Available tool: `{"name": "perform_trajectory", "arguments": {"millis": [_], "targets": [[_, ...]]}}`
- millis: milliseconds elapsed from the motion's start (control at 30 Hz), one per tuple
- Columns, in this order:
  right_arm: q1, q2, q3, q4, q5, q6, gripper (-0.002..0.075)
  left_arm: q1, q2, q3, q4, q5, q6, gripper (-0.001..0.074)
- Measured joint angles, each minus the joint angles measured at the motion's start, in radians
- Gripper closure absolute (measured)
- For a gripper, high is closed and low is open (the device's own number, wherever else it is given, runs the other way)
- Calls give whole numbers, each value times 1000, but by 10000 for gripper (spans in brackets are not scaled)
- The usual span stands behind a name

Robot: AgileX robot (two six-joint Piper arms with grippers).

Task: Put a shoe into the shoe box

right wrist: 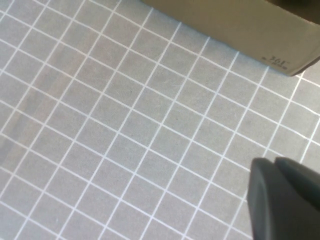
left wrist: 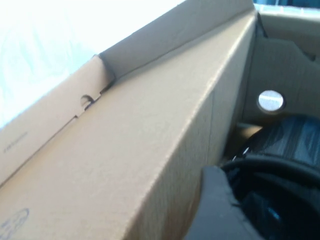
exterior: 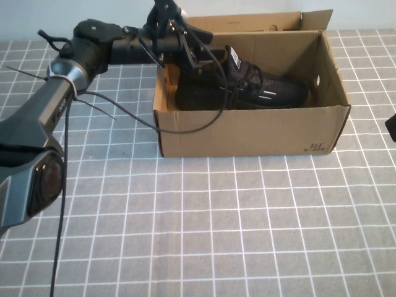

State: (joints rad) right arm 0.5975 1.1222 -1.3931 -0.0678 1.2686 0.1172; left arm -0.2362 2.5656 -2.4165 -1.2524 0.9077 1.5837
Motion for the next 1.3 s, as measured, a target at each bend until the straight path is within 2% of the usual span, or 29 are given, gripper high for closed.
{"name": "perform_trajectory", "arguments": {"millis": [133, 333, 433, 733, 1000, 1300], "targets": [[0, 0, 0, 0, 0, 0, 742, 0, -48, 0, 89, -2, -164, 445], [0, 0, 0, -5, 0, 0, 742, 0, -184, 0, 306, 14, -458, 669], [0, 0, 0, -6, 0, 0, 742, 0, -247, 0, 390, 43, -602, 717], [0, -25, 1, -8, 0, 0, 742, 0, -408, 0, 621, 254, -909, 735], [0, -122, 52, -8, -1, 4, 742, 0, -443, -2, 673, 337, -995, 735], [0, -328, 167, -7, -3, 76, 742, 0, -487, -2, 669, 347, -1054, 736]]}}
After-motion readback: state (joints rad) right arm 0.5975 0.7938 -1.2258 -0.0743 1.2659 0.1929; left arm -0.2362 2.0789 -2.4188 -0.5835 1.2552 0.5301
